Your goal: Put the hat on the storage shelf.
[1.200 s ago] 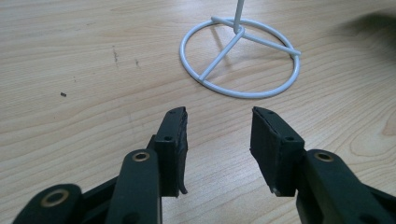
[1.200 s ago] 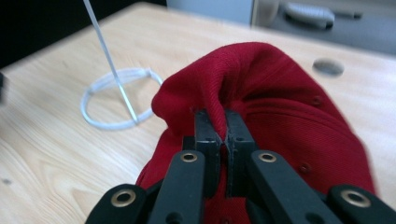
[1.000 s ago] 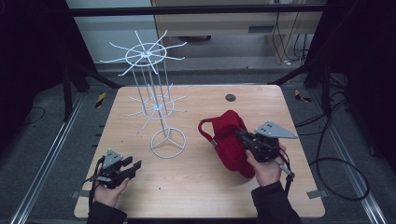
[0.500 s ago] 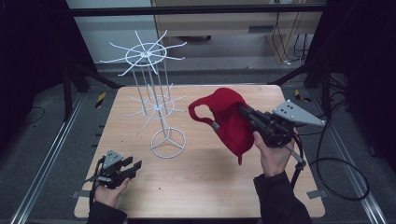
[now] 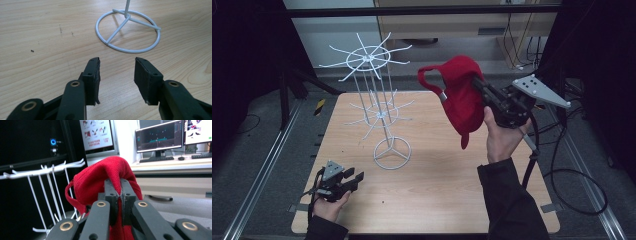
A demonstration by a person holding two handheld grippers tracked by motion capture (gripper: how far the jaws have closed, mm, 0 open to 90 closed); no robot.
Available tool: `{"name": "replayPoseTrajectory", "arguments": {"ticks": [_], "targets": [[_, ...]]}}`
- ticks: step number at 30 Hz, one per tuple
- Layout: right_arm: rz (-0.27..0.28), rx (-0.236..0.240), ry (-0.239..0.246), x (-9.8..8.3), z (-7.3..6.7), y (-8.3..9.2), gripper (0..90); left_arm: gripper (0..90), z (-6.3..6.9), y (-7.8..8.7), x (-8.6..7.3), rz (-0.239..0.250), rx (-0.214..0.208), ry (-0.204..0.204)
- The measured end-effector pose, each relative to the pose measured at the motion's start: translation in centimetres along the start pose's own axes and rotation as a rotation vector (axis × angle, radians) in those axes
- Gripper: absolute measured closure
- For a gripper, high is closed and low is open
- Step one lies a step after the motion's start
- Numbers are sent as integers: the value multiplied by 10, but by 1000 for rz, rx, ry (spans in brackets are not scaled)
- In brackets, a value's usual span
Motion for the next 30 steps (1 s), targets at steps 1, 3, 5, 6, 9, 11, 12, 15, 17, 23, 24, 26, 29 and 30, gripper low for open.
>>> {"name": "replayPoseTrajectory", "arguments": {"ticks": [1,3,5,6,9,11,12,15,17,23,24,26,29,30], "targets": [[10,-2,-3,4,0,-1,873,554,0,0,0,-3,1,-1],[27,2,-10,13,-2,-2,872,554,0,-1,-1,-4,0,-1],[43,0,-4,22,-4,-2,873,554,0,0,-1,-3,0,0],[53,1,-5,27,-5,-1,873,554,0,0,-1,-3,0,-1],[80,13,-11,40,-10,1,873,554,0,-1,-1,-6,-1,-2],[98,22,-11,48,-14,2,873,554,0,-1,-1,-5,-1,-3],[103,29,-8,53,-18,1,873,554,1,-1,-1,-4,-2,-2],[104,44,-5,57,-27,-2,873,554,1,0,-1,-4,-2,-4],[103,57,-4,59,-33,-6,872,554,0,0,-1,-3,-1,-6],[83,84,-2,54,-47,-18,872,554,0,-1,-1,-5,-1,-7],[79,84,-1,52,-48,-19,872,554,0,-1,-1,-5,0,-6],[66,83,-1,48,-49,-24,872,555,0,-1,-1,-3,-2,-7],[45,85,-5,40,-52,-30,872,555,0,0,0,-1,-1,-6],[35,87,-8,35,-52,-33,872,555,0,0,0,-1,-2,-6]]}}
Point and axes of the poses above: each handheld gripper's, and its own axes: y roughly backward along the jaws, x roughly out of its top, z roughly to its right, the point moved 10 cm from there along -y, roughly forward along the jaws, and after that the axes turned 1 degree about -y, right-handed, at the moved point
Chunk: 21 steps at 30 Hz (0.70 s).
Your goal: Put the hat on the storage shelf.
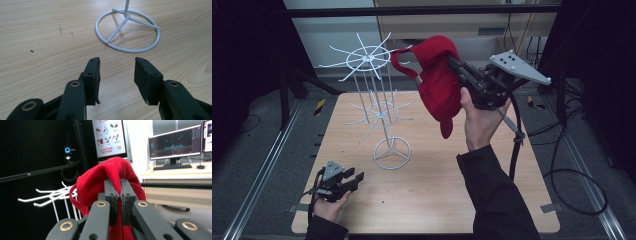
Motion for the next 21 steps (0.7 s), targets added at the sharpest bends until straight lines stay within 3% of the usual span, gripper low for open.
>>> {"name": "replayPoseTrajectory", "arguments": {"ticks": [14,21], "targets": [[-137,17,-43,-65,13,-15,847,555,0,-1,0,-4,-2,-1],[-204,38,0,-87,9,-15,782,554,0,-1,-1,-4,0,-1]]}}
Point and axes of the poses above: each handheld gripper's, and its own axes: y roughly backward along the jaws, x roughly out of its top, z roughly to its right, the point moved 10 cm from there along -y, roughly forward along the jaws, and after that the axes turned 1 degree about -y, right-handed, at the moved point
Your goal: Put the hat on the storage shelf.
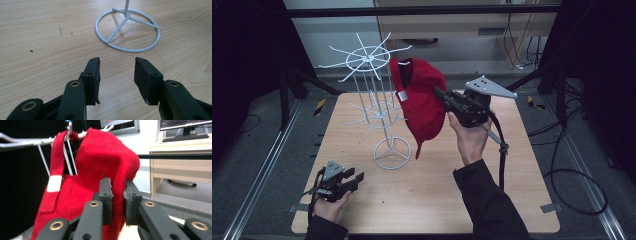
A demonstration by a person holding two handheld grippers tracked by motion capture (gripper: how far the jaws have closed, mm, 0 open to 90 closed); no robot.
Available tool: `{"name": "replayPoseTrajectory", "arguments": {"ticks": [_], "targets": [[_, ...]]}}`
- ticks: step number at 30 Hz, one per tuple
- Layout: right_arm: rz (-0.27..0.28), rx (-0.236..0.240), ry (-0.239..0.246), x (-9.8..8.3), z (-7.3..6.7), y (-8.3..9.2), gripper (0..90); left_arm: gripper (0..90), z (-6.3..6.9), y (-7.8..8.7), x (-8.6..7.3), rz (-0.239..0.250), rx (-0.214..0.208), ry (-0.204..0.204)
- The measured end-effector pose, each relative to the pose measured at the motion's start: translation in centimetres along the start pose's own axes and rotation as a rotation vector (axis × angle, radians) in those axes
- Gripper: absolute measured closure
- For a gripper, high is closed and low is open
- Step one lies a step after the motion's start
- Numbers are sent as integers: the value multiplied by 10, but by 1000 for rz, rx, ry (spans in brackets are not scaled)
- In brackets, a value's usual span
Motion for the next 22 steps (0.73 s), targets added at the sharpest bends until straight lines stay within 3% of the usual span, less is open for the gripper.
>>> {"name": "replayPoseTrajectory", "arguments": {"ticks": [7,14,18,22], "targets": [[-20,32,42,-13,6,15,679,554,1,0,0,3,-3,-2],[63,40,43,-17,16,43,445,546,2,0,1,5,-1,-10],[55,-6,41,-40,32,60,336,529,1,-1,1,5,0,-12],[-7,-52,47,-82,53,70,265,503,1,-2,0,5,0,-11]]}}
Point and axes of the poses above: each handheld gripper's, and its own axes: y roughly backward along the jaws, x roughly out of its top, z roughly to its right, the point moved 10 cm from there along -y, roughly forward along the jaws, and after that the axes turned 1 degree about -y, right-handed, at the moved point
